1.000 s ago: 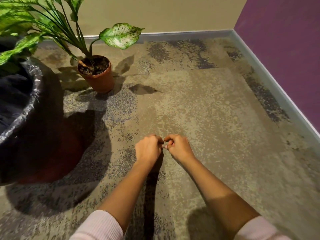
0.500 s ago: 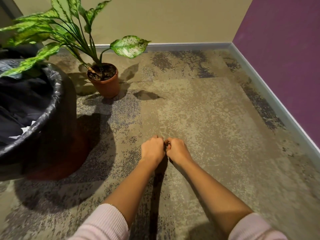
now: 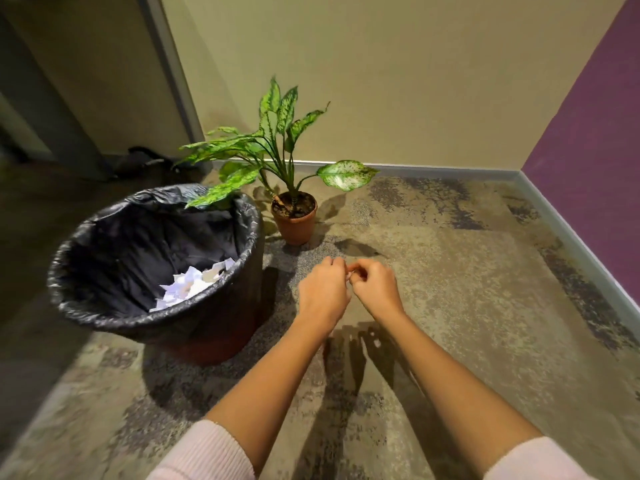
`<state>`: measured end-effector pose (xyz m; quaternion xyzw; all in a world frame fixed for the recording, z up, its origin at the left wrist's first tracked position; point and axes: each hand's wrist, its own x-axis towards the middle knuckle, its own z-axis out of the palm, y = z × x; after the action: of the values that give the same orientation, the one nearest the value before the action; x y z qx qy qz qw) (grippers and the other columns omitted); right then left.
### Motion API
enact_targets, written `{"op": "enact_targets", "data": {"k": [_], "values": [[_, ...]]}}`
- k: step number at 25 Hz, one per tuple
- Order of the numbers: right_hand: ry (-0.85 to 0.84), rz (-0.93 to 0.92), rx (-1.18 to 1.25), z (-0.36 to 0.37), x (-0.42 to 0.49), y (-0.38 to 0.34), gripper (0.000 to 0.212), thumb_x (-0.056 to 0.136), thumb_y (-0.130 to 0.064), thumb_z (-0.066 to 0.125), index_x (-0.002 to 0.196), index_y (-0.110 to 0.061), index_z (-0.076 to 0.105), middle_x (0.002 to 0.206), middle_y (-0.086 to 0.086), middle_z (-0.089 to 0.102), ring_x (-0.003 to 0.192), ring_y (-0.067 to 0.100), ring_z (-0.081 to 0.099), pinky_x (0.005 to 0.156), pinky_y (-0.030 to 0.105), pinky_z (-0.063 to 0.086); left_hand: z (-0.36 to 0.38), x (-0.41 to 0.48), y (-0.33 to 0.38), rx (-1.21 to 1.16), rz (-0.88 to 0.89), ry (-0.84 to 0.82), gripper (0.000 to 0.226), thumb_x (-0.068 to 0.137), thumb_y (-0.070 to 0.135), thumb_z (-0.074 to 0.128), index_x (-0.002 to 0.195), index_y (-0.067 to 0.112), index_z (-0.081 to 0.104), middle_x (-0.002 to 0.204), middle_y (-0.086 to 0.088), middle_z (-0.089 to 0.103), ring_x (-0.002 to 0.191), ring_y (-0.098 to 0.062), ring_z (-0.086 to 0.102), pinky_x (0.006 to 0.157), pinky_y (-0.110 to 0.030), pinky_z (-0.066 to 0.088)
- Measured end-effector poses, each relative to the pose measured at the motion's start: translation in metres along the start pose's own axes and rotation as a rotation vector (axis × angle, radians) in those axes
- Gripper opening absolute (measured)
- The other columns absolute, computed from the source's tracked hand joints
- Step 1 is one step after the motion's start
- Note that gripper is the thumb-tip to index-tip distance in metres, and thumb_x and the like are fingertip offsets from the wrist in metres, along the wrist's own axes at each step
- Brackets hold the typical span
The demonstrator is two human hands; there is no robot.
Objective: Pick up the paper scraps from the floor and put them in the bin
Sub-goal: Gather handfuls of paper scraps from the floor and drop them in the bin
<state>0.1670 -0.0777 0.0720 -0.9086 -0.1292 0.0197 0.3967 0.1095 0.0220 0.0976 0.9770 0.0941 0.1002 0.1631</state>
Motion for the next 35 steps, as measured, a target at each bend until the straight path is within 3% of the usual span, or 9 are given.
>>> {"op": "enact_targets", "data": {"k": [5,8,12,16,22,30,35], "values": [[0.025,-0.203,0.127,-0.008,0.023,-0.088,0.014,0.084,-0.013,0.062,0.089,-0.022,0.072,0.081,-0.007,0.068,0.078,0.01,0.062,0.066,0.019,0.041,-0.094,0.017,-0.018,0.061,-0.037,0.252,0.017,0.089,0.024,0.057,0.103,0.016,0.056,0.106,-0.006,0.061,0.095,-0.03,0.062,0.062,-0.036,0.039],[0.018,-0.297,0.143,-0.003,0.028,-0.131,0.012,0.085,-0.016,0.065,0.092,-0.021,0.073,0.086,-0.004,0.071,0.078,0.008,0.061,0.07,0.019,0.042,-0.143,0.021,-0.047,0.058,-0.174,0.329,0.013,0.086,0.021,0.058,0.098,0.018,0.06,0.101,-0.007,0.065,0.095,-0.033,0.063,0.064,-0.035,0.038],[-0.029,-0.342,0.133,0.007,0.029,-0.16,0.009,0.086,-0.018,0.065,0.088,-0.022,0.073,0.082,-0.002,0.07,0.074,0.011,0.061,0.07,0.024,0.047,-0.171,0.016,-0.092,0.083,-0.374,0.272,0.016,0.088,0.019,0.057,0.099,0.02,0.068,0.103,-0.01,0.069,0.099,-0.036,0.063,0.068,-0.034,0.041],[-0.078,-0.35,0.122,0.012,0.028,-0.17,0.009,0.087,-0.019,0.065,0.086,-0.026,0.07,0.075,-0.007,0.068,0.069,0.01,0.061,0.069,0.033,0.056,-0.186,0.007,-0.122,0.132,-0.445,0.189,0.021,0.085,0.012,0.057,0.1,0.021,0.071,0.105,-0.011,0.07,0.096,-0.036,0.065,0.068,-0.034,0.045],[-0.097,-0.288,0.082,0.013,0.027,-0.156,0.008,0.088,-0.019,0.064,0.088,-0.025,0.071,0.079,-0.005,0.067,0.074,0.013,0.063,0.073,0.039,0.058,-0.18,0.007,-0.12,0.098,-0.442,0.188,0.015,0.086,0.021,0.062,0.097,0.026,0.072,0.105,-0.006,0.071,0.096,-0.033,0.065,0.069,-0.033,0.047],[-0.049,-0.172,0.001,-0.003,0.036,-0.106,0.01,0.085,-0.018,0.064,0.089,-0.024,0.072,0.084,0.0,0.071,0.079,0.017,0.065,0.073,0.036,0.056,-0.132,0.041,-0.043,-0.1,-0.205,0.348,0.009,0.084,0.033,0.064,0.085,0.026,0.059,0.092,0.0,0.07,0.09,-0.028,0.064,0.065,-0.032,0.043],[-0.047,-0.068,-0.033,0.0,0.058,-0.048,0.014,0.084,-0.015,0.061,0.089,-0.022,0.073,0.085,0.003,0.072,0.079,0.019,0.065,0.068,0.029,0.049,-0.056,0.065,-0.018,-0.311,-0.303,0.186,0.009,0.086,0.036,0.062,0.087,0.028,0.066,0.094,0.0,0.071,0.094,-0.026,0.065,0.069,-0.031,0.043]]}}
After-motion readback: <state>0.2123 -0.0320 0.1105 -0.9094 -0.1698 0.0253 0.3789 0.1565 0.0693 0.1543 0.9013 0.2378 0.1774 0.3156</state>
